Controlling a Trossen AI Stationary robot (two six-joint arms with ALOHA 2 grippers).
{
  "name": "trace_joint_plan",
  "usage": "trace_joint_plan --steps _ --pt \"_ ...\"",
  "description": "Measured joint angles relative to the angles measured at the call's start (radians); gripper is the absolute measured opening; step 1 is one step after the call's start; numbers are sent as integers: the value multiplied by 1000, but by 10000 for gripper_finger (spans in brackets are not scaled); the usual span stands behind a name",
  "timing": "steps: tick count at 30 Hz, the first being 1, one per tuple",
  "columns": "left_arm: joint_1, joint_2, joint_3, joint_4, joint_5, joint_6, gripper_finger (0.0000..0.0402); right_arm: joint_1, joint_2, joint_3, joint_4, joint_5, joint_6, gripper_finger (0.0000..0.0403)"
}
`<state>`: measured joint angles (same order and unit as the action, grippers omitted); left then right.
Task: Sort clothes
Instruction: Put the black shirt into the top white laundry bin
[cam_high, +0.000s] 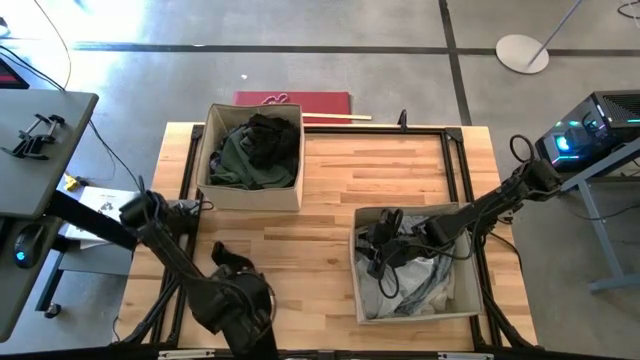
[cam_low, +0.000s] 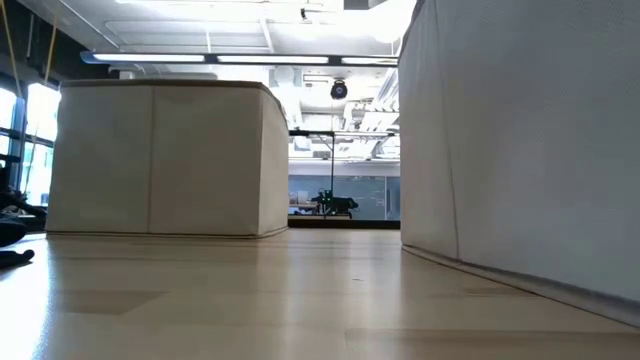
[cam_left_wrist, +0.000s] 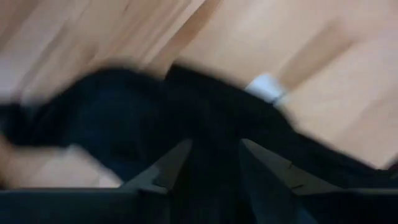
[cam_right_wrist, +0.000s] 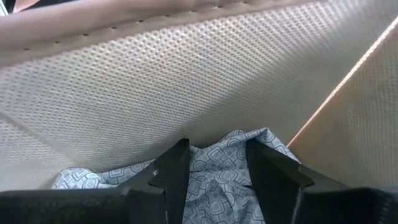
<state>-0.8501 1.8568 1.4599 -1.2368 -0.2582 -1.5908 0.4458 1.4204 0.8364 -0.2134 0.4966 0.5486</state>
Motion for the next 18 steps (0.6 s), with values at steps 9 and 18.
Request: trace_joint_plan --steps 9,18 --pt "-86 -87 -279 72 61 -546 209 0 0 0 2 3 -79 151" --pt "-39 -117 -544 385 92 -597 154 -1 0 0 3 3 -105 151"
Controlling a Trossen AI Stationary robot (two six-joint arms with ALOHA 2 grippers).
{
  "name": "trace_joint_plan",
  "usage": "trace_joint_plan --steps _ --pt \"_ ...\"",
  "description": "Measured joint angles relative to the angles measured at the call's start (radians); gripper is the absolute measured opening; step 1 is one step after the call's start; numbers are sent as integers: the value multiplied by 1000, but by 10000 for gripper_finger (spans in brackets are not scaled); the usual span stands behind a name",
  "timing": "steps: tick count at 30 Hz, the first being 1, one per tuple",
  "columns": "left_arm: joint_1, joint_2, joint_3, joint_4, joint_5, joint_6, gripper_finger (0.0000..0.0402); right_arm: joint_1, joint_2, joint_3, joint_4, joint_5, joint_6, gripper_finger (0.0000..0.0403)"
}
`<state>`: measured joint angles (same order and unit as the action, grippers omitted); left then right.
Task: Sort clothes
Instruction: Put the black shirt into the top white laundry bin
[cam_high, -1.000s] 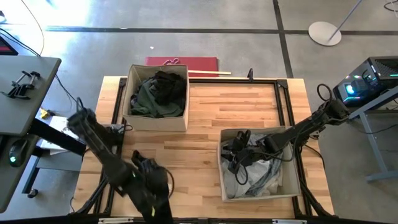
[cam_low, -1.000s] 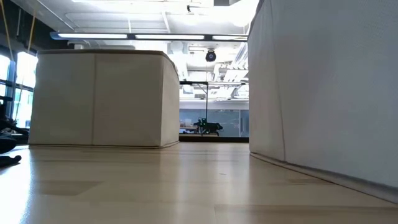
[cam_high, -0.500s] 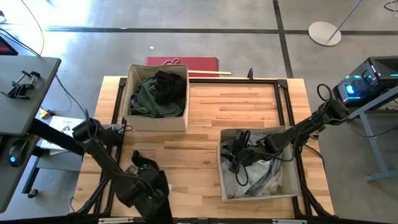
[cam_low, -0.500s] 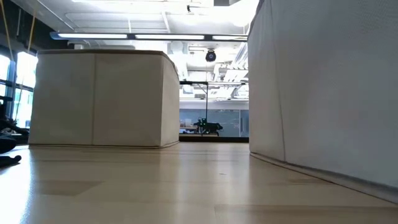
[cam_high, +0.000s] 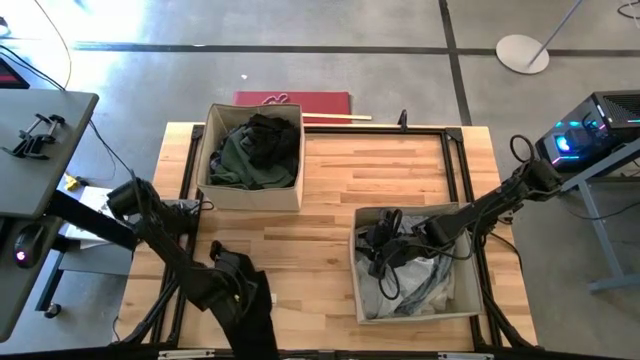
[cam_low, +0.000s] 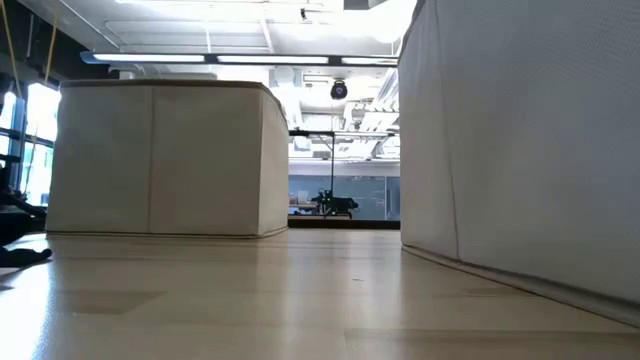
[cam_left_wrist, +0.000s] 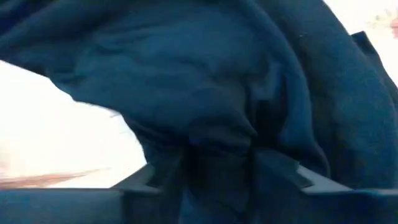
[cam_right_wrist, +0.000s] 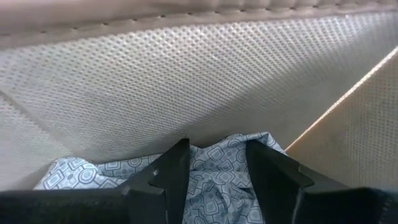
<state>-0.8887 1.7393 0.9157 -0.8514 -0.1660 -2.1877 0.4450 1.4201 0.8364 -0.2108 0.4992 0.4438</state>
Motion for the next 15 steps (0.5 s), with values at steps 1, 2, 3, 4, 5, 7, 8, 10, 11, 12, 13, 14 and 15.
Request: trace_joint_plan --steps 1,2,3,4,5,7,8,10,11,12,13,14,15 --pt "7 0 -5 1 10 16 137 0 0 0 0 0 -7 151" --pt "14 0 -8 -6 13 37 118 0 0 0 0 0 -9 151" --pt "21 -1 -8 -23 14 59 96 0 0 0 0 0 -11 151" --pt "30 -3 -6 -42 17 86 71 0 0 0 0 0 -11 151" --pt "39 -7 -3 -67 20 112 45 0 0 0 0 0 -8 151" --pt "57 -25 13 -121 12 152 15 0 0 0 0 0 -3 151" --pt "69 -39 19 -162 7 155 14 0 0 0 0 -1 0 151" --pt "98 -86 55 -233 -32 190 16 0 0 0 0 0 0 151" --pt "115 -117 81 -259 -72 219 14 0 0 0 0 -1 0 151" --pt "129 -147 110 -289 -121 249 9 0 0 0 0 -1 0 151" --pt "144 -174 138 -331 -178 284 6 0 0 0 0 -1 1 151" --pt "162 -206 171 -367 -238 327 5 0 0 0 0 -1 4 151" --pt "176 -240 211 -396 -305 375 5 0 0 0 1 -1 8 151"
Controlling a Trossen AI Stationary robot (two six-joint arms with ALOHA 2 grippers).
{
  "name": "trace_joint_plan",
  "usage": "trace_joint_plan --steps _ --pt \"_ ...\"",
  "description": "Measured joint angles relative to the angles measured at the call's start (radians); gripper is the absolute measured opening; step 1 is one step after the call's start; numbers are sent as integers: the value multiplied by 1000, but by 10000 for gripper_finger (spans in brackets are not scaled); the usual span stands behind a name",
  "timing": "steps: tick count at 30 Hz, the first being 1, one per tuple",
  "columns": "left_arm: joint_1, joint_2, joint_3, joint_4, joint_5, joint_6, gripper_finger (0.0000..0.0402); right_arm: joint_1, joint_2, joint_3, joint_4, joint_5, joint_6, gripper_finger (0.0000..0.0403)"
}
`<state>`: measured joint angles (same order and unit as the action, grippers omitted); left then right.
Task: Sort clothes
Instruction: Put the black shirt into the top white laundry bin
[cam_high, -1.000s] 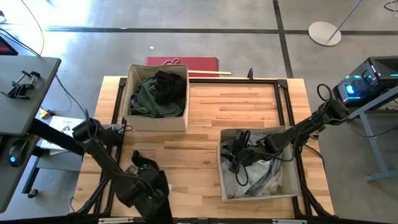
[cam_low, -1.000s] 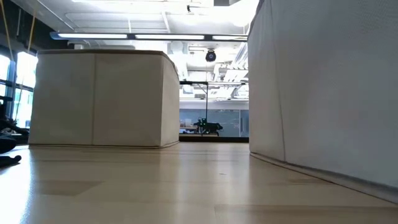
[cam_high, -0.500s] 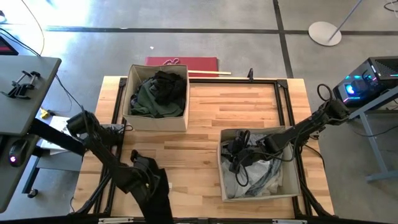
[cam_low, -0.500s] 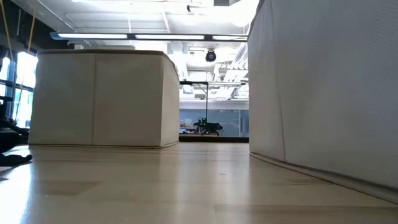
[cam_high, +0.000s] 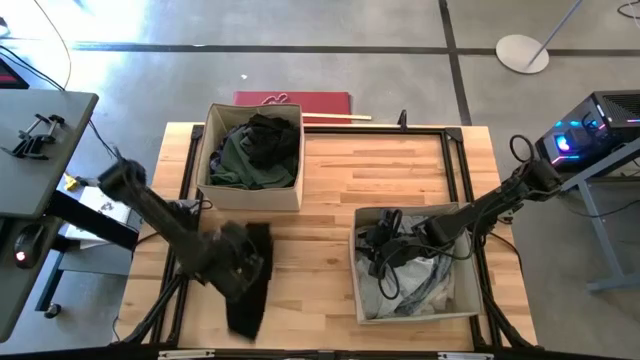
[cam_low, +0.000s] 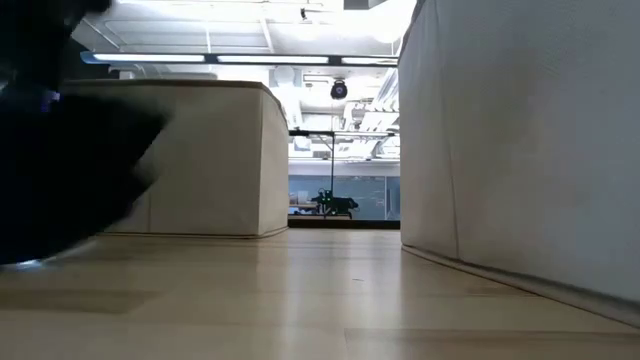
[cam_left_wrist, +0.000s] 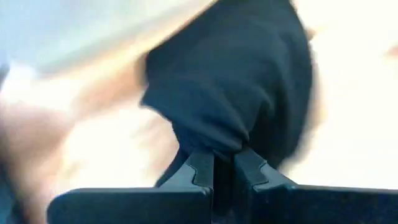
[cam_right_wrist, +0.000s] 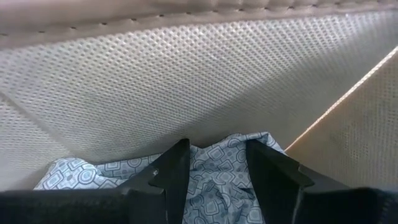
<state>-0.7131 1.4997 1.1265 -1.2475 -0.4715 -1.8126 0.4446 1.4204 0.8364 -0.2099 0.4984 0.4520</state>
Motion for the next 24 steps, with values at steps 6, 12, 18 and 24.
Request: trace_joint_plan --steps 6,12,18,24 --pt "69 -176 266 -17 -579 475 2 0 0 0 -1 0 18 151" --pt "182 -270 431 69 -1097 1102 1 0 0 0 -1 0 18 151" --pt "506 -342 458 27 -1088 1323 1 0 0 0 0 0 18 151" --pt "808 -298 456 -169 -788 1216 1 0 0 0 1 0 37 151"
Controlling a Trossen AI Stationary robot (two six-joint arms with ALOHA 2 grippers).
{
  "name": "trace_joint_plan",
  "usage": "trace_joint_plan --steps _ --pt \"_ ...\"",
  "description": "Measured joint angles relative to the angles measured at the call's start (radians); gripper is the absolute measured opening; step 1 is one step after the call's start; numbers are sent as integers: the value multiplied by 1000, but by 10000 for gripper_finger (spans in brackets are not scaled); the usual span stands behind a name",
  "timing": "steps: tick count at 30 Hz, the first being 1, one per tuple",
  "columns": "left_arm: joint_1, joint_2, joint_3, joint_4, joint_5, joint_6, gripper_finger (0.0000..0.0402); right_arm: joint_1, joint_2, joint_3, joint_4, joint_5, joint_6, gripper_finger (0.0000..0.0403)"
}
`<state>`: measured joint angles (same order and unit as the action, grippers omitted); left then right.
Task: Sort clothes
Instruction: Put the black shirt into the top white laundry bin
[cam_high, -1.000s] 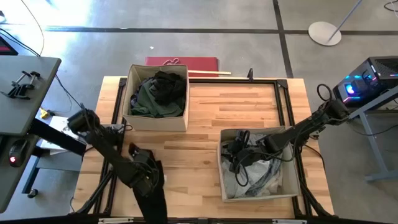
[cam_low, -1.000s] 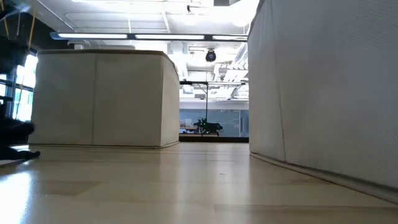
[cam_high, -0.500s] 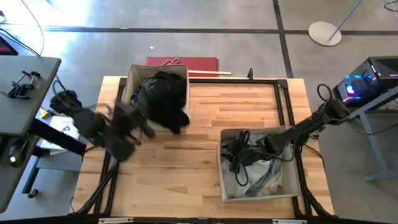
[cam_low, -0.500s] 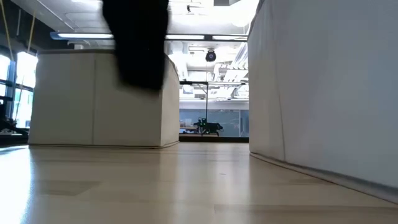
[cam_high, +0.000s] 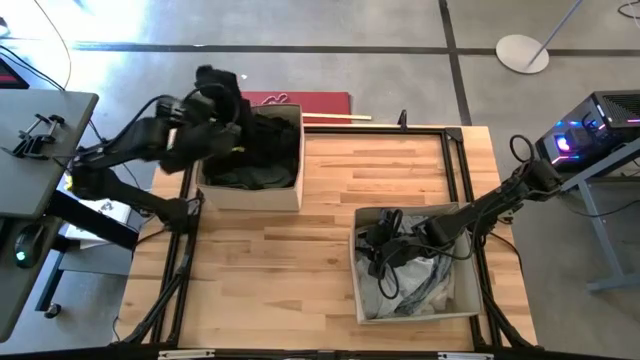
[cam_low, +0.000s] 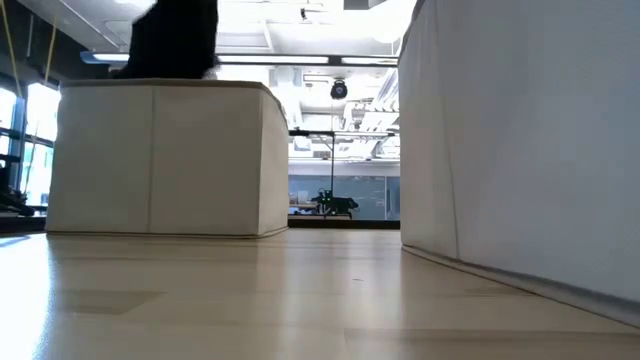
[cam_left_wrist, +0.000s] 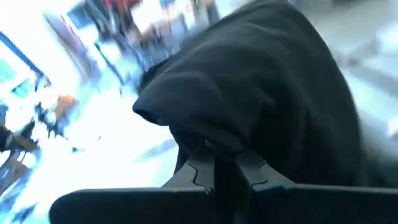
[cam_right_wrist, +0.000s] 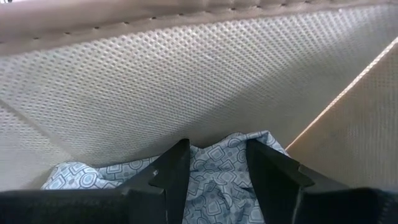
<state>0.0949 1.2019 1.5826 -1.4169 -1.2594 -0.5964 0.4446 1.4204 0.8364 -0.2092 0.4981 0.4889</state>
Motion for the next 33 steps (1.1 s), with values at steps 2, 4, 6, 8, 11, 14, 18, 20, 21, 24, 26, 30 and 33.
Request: trace_joint_plan --steps 2,4,6,8,11,14,18,20,21,24,26,30,33 --pt "72 41 0 -47 126 -19 1 0 0 0 0 0 4 151" --pt "138 91 0 -57 286 -9 1 0 0 0 0 0 3 151" --pt "195 151 0 -44 421 39 1 0 0 0 0 0 2 151" --pt "242 216 0 -34 508 88 1 0 0 0 0 0 2 151" --pt "316 329 0 -53 569 183 1 0 0 0 0 0 3 151" --pt "399 445 0 -76 663 251 1 6 0 0 -2 1 16 151" --pt "465 579 0 -20 710 310 1 9 0 0 -3 1 27 151" --pt "480 632 0 9 750 358 1 10 0 0 -6 0 27 151" --pt "488 657 0 19 768 381 1 10 0 0 -10 -3 27 151" --pt "512 711 2 34 783 416 1 10 0 0 -16 -13 35 151" --pt "529 732 2 43 776 405 1 10 0 0 -17 -14 37 151" --pt "562 719 2 49 817 405 15 10 0 0 -17 -14 38 151" --pt "578 662 0 45 874 407 52 10 0 0 -18 -15 55 151"
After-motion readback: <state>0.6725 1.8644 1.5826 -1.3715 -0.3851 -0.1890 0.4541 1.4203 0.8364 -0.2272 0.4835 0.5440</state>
